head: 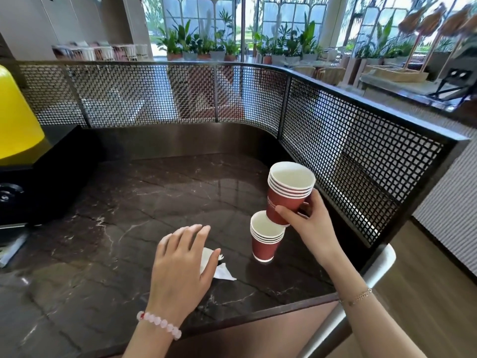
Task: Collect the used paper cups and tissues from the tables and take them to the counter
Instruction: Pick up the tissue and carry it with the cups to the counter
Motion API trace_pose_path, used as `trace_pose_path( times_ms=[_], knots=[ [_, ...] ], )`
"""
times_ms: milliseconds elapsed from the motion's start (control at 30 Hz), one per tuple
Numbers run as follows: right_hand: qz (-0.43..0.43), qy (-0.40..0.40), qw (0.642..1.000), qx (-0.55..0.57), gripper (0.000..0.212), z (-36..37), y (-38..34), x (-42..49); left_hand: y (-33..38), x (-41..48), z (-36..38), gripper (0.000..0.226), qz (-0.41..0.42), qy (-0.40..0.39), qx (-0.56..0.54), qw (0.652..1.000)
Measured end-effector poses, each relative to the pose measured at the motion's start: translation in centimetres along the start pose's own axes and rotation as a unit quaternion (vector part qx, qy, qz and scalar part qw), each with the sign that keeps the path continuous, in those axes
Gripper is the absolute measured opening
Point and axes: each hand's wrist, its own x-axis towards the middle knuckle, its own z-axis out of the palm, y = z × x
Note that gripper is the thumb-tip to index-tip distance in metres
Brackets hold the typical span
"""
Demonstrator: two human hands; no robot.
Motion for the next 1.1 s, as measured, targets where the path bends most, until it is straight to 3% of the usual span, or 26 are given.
trace_pose_path(
  times_ms=[367, 833, 1100],
  knots=[
    [0.051, -0.027, 0.998, -0.006, 0.058, 1.1, 4.4, 0.2, -0.3, -0.7, 0.4, 0.047, -0.024, -0.012, -0.023, 0.999],
    [0.083, -0.061, 0.994, -0.04, 0.063, 1.7, 6.2, -1.2, -0.2, -1.8, 0.3, 0.063, -0.039, -0.048, -0.017, 0.998],
    [0.065, -0.068, 0.991, -0.095, 0.084, 1.1, 6.0, -1.3, -0.2, -1.6, -0.2, 0.055, -0.029, -0.032, -0.013, 0.999]
  ],
)
